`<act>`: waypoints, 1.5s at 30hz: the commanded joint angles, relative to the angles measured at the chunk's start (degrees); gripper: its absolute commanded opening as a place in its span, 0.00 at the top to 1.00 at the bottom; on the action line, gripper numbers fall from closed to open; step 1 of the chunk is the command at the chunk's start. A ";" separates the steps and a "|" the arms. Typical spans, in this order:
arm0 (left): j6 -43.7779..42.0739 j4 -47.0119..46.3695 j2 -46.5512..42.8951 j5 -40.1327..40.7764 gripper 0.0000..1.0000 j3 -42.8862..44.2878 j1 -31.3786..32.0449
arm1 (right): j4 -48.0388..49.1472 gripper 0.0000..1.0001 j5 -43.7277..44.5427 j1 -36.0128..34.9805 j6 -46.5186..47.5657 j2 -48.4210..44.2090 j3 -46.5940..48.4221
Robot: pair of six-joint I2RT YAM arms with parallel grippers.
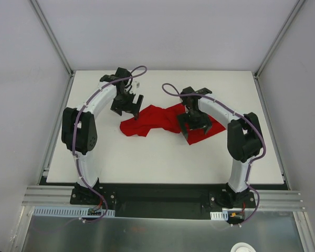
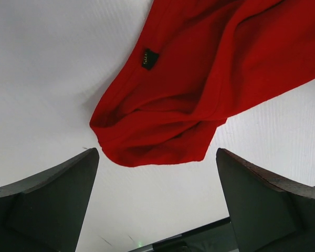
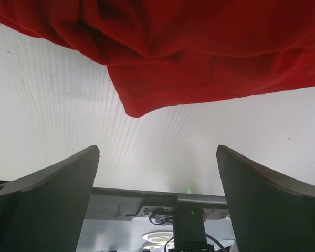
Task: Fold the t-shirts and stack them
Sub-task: Flatten out the tshirt
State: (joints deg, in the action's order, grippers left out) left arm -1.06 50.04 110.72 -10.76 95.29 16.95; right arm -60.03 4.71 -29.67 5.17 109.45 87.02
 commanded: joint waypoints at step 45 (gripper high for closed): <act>4.75 12.71 12.68 -3.30 0.27 2.80 -3.50 | -4.04 0.21 -1.37 -2.15 -0.77 12.28 9.83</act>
State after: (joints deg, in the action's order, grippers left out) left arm 3.46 59.83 123.31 -11.18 97.06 13.45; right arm -60.53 2.35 -31.62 4.08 121.60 94.61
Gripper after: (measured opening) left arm 0.731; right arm 0.798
